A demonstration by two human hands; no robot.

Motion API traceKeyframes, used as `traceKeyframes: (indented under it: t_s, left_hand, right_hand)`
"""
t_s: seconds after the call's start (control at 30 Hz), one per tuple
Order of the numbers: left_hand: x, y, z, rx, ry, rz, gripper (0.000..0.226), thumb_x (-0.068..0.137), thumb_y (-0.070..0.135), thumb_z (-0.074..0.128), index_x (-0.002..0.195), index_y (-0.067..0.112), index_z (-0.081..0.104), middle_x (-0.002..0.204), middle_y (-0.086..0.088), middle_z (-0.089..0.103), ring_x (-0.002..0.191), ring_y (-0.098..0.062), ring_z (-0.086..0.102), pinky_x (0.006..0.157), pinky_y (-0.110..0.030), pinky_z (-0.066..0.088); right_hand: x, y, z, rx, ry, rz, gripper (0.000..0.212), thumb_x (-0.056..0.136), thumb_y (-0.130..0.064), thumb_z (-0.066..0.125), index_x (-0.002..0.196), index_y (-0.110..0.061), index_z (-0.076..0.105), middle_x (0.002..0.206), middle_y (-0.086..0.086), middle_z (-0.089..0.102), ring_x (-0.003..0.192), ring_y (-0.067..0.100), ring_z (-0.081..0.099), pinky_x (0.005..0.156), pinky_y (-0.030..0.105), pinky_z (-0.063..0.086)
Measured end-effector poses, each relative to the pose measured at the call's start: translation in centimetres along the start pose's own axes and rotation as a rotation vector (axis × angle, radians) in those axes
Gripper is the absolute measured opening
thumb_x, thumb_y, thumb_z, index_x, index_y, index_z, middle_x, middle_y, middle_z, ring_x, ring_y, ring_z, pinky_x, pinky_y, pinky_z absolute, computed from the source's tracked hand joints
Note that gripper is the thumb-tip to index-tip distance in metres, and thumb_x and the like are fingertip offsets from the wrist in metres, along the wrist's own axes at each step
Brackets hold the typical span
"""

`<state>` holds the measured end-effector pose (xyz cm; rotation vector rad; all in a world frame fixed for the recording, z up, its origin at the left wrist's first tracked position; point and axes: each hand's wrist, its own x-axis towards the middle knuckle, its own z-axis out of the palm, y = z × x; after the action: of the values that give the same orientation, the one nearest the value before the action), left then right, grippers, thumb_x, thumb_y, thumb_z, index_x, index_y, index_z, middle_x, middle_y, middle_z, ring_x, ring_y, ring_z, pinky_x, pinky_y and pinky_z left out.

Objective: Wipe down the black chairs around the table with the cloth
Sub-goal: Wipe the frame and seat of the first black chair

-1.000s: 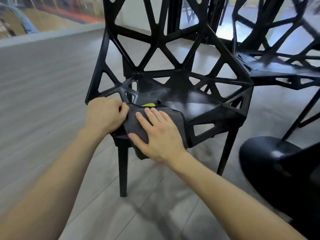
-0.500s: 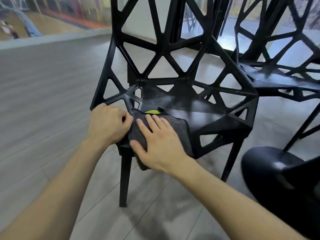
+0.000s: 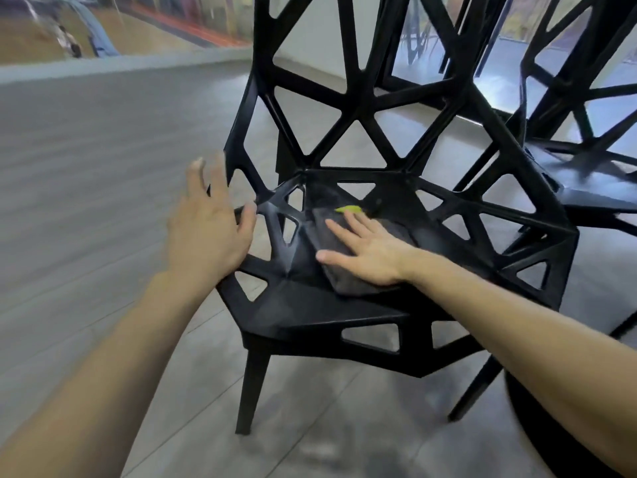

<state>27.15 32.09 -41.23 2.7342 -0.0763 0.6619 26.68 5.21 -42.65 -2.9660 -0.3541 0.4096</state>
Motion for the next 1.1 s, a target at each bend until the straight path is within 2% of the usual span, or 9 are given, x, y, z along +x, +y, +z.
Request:
traceKeyframes:
  t_s: [0.1, 0.2, 0.33, 0.4, 0.53, 0.67, 0.8, 0.9, 1.1]
  left_hand:
    - [1.3, 0.0, 0.2, -0.041, -0.053, -0.208, 0.044, 0.111, 0.032, 0.051, 0.147, 0.009, 0.042, 0.106, -0.03, 0.065, 0.083, -0.048, 0.055, 0.068, -0.052, 0.044]
    - [0.8, -0.4, 0.5, -0.049, 0.023, -0.206, 0.023, 0.11, 0.025, 0.052, 0.128, 0.011, 0.047, 0.07, -0.011, 0.046, 0.07, -0.043, 0.048, 0.062, -0.049, 0.043]
    - [0.7, -0.3, 0.7, -0.045, 0.045, -0.206, 0.022, 0.11, 0.024, 0.052, 0.129, 0.013, 0.047, 0.07, -0.014, 0.049, 0.068, -0.043, 0.049, 0.059, -0.046, 0.04]
    - [0.6, -0.1, 0.4, -0.059, 0.055, -0.215, 0.023, 0.11, 0.024, 0.053, 0.129, 0.014, 0.048, 0.076, -0.019, 0.056, 0.071, -0.045, 0.053, 0.061, -0.049, 0.045]
    - [0.4, 0.1, 0.1, -0.092, 0.028, -0.238, 0.03, 0.109, 0.023, 0.054, 0.138, 0.016, 0.05, 0.078, -0.02, 0.058, 0.075, -0.047, 0.055, 0.066, -0.053, 0.051]
    - [0.1, 0.4, -0.3, -0.094, 0.017, -0.261, 0.03, 0.11, 0.021, 0.055, 0.138, 0.014, 0.05, 0.063, -0.005, 0.04, 0.062, -0.038, 0.041, 0.06, -0.044, 0.035]
    - [0.2, 0.4, -0.1, -0.088, 0.025, -0.264, 0.019, 0.11, 0.021, 0.054, 0.127, 0.013, 0.05, 0.059, -0.002, 0.041, 0.051, -0.03, 0.036, 0.056, -0.042, 0.031]
    - [0.2, 0.3, -0.1, -0.088, 0.033, -0.265, 0.019, 0.11, 0.022, 0.053, 0.128, 0.015, 0.05, 0.062, 0.0, 0.042, 0.058, -0.036, 0.041, 0.057, -0.042, 0.032]
    - [0.2, 0.4, -0.2, -0.079, 0.023, -0.249, 0.027, 0.109, 0.023, 0.055, 0.135, 0.015, 0.051, 0.071, -0.012, 0.052, 0.065, -0.04, 0.043, 0.059, -0.044, 0.036]
  right_hand:
    - [-4.3, -3.9, 1.0, 0.032, -0.016, -0.294, 0.111, 0.078, -0.103, 0.028, 0.167, -0.048, -0.006, 0.175, -0.007, -0.022, 0.158, 0.007, -0.028, 0.131, 0.037, -0.011]
    - [-1.4, -1.6, 0.6, 0.028, -0.008, -0.336, 0.1, 0.084, -0.096, 0.032, 0.167, -0.048, 0.0, 0.174, -0.012, -0.021, 0.159, 0.003, -0.024, 0.128, 0.031, -0.013]
    - [10.1, 3.5, -1.5, -0.038, 0.093, 0.012, 0.081, 0.105, -0.071, 0.03, 0.17, -0.033, 0.0, 0.177, 0.006, -0.014, 0.164, 0.02, -0.015, 0.132, 0.041, -0.007]
    - [12.3, 3.2, -1.2, -0.018, 0.121, 0.065, 0.079, 0.108, -0.065, 0.029, 0.171, -0.028, -0.001, 0.177, 0.009, -0.015, 0.164, 0.022, -0.015, 0.133, 0.043, -0.006]
    - [1.9, -1.2, 0.5, 0.069, 0.041, -0.293, 0.072, 0.111, -0.057, 0.032, 0.17, -0.03, 0.001, 0.176, -0.005, -0.018, 0.16, 0.008, -0.022, 0.132, 0.035, -0.011]
    - [-4.2, -1.7, 1.2, 0.111, -0.038, -0.527, 0.069, 0.111, -0.056, 0.036, 0.169, -0.038, 0.003, 0.173, -0.018, -0.019, 0.157, -0.004, -0.023, 0.127, 0.022, -0.017]
    - [8.3, 1.7, -1.1, 0.026, 0.105, -0.218, 0.072, 0.11, -0.058, 0.032, 0.171, -0.028, 0.008, 0.177, -0.002, -0.012, 0.162, 0.011, -0.017, 0.133, 0.043, -0.004]
    - [13.5, 1.3, -1.4, 0.044, 0.178, -0.023, 0.073, 0.112, -0.056, 0.029, 0.171, -0.022, 0.003, 0.178, 0.006, -0.012, 0.163, 0.019, -0.016, 0.133, 0.045, -0.006]
    - [-4.8, -2.9, 1.5, 0.156, -0.042, -0.542, 0.07, 0.112, -0.055, 0.035, 0.169, -0.034, 0.0, 0.174, -0.015, -0.017, 0.158, -0.001, -0.021, 0.128, 0.023, -0.014]
